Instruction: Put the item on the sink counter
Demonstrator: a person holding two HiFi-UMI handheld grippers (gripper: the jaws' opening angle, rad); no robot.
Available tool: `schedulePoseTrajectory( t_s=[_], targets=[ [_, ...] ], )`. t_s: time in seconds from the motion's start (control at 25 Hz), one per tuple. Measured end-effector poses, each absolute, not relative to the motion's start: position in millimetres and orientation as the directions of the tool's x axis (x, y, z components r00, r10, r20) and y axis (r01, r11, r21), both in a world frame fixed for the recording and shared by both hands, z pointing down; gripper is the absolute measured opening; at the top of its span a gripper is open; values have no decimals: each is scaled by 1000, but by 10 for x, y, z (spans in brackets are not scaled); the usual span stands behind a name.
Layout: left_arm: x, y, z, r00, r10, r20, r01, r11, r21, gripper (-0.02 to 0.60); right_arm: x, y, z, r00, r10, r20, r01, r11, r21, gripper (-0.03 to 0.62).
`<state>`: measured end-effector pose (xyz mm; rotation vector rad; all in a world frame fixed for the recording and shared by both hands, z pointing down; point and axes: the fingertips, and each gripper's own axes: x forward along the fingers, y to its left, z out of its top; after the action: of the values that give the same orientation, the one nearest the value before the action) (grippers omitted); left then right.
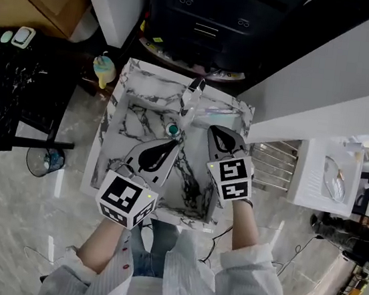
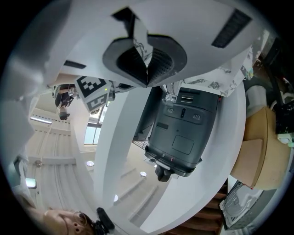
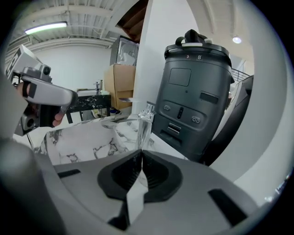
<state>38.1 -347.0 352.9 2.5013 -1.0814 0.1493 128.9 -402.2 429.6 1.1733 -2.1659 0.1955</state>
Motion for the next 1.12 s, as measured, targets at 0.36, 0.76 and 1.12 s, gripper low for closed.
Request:
schedulePoseTrajectory(
  t_s=[0.36,0.76,1.12],
  targets=[
    [395,-3501,3801,658,-690,302,-750,-561,351,17,1169,-4199,4808,-378,-591,713,-600,743,297,106],
    [284,-3445,4040,615,-709,345,-784,-500,368,17,1095,-4331,5300,-325,-558,764,-377,817,436,127],
    [201,-3327,4145,599,-714,363,-791,-456,407,17,1007,-4457,5448,-299,-598,743,-324,796,511,127]
  ],
)
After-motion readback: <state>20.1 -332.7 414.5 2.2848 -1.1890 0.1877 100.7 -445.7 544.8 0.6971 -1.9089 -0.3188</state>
